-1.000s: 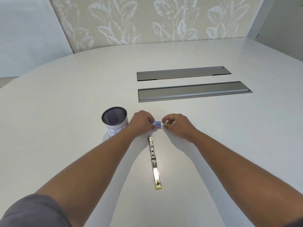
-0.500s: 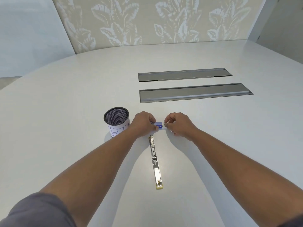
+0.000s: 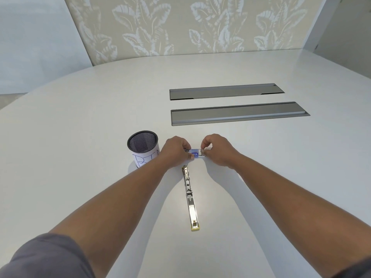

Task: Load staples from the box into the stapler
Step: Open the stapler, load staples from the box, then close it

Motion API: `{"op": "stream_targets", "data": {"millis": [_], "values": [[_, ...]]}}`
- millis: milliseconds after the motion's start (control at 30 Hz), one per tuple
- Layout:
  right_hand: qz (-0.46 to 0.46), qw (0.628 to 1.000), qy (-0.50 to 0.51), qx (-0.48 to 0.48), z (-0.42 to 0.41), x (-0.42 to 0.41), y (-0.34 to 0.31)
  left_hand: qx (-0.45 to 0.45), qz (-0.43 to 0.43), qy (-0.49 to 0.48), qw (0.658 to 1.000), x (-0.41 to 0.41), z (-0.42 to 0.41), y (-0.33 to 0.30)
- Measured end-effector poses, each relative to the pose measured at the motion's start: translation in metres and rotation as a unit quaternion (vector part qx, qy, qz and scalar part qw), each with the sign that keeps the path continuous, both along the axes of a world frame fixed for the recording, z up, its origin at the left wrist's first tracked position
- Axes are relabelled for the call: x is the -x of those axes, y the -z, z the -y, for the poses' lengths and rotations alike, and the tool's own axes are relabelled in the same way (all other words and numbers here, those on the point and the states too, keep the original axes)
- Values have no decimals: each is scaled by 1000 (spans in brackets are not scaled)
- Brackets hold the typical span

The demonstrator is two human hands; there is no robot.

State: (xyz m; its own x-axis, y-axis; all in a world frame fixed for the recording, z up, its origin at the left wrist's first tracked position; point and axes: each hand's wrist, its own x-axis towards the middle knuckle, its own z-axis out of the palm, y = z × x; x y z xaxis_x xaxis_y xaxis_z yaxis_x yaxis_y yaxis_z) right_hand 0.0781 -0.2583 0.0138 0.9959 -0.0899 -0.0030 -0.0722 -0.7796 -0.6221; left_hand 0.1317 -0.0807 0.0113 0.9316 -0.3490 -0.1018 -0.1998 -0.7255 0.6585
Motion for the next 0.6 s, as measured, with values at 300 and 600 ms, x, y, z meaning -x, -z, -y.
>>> {"op": "stream_targets", "data": {"millis": [300,600], "values": [[32,999,-4,-25,3,7,-3,4,5,5,1000,1,0,2],[33,999,-2,-10,4,5,0,9,3,4,1000,0,0,2]]}}
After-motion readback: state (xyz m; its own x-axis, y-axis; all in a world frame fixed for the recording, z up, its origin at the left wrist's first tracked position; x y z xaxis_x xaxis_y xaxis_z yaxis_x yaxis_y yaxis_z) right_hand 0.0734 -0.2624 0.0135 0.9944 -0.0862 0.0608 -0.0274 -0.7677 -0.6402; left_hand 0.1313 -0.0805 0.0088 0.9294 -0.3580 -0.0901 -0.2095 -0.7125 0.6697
